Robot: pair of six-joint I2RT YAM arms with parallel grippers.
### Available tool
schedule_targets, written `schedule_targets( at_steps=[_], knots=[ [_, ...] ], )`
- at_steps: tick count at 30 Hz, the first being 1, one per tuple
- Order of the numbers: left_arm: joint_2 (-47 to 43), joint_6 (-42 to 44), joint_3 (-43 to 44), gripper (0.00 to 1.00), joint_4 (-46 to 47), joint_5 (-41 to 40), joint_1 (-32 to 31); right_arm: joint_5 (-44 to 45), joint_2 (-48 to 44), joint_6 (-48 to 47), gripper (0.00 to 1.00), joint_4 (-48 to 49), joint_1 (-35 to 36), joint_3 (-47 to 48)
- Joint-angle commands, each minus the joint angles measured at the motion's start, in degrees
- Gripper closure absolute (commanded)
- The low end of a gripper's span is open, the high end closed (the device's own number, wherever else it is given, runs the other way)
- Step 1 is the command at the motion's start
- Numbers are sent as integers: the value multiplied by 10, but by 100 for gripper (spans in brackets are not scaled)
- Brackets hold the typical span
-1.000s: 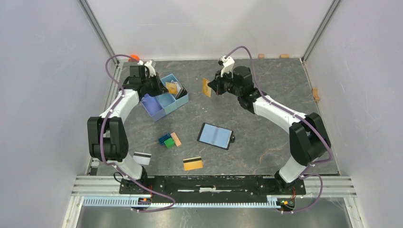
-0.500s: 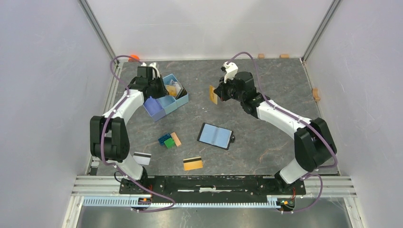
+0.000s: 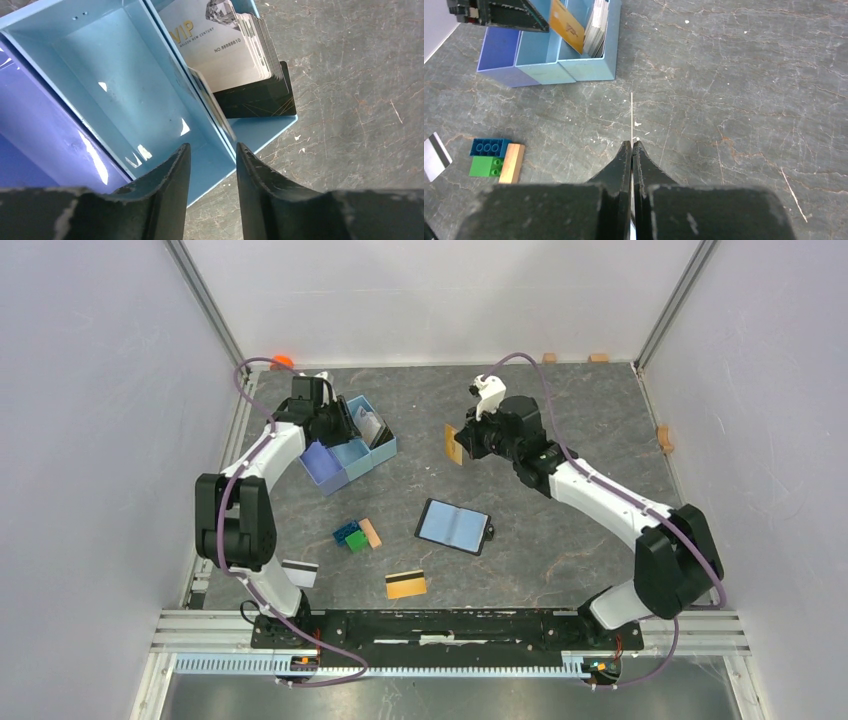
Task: Put the credit cards into the card holder
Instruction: Place the credit card in the storage box.
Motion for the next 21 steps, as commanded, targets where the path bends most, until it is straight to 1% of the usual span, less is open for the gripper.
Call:
schedule_targets(
  at_steps=[1, 3, 5, 7, 12, 15, 18, 21],
  knots=[
    [-16, 9, 28, 49, -8, -10, 10, 8, -59, -15, 100, -24, 2, -5],
    [-34, 22, 28, 38, -12, -25, 11, 8, -83, -15, 100, -37, 2, -13],
    [-58, 38, 23, 31, -16, -48, 11, 7, -109, -8, 100, -54, 2, -26],
    [-88, 58, 12, 26, -15, -62, 11, -2, -136, -1, 100, -67, 2, -39],
    [-153, 93, -28, 26, -7, -40, -13, -8, -185, 36, 100, -114, 2, -71],
    [-182, 82, -62, 27, 3, 7, -43, -18, -210, 78, 100, -121, 2, -103],
    [-192, 57, -99, 28, 21, 50, -101, -46, -225, 133, 100, -102, 2, -148],
    [-181, 29, -127, 28, 30, 69, -159, -73, -225, 187, 100, -73, 1, -187]
  ],
)
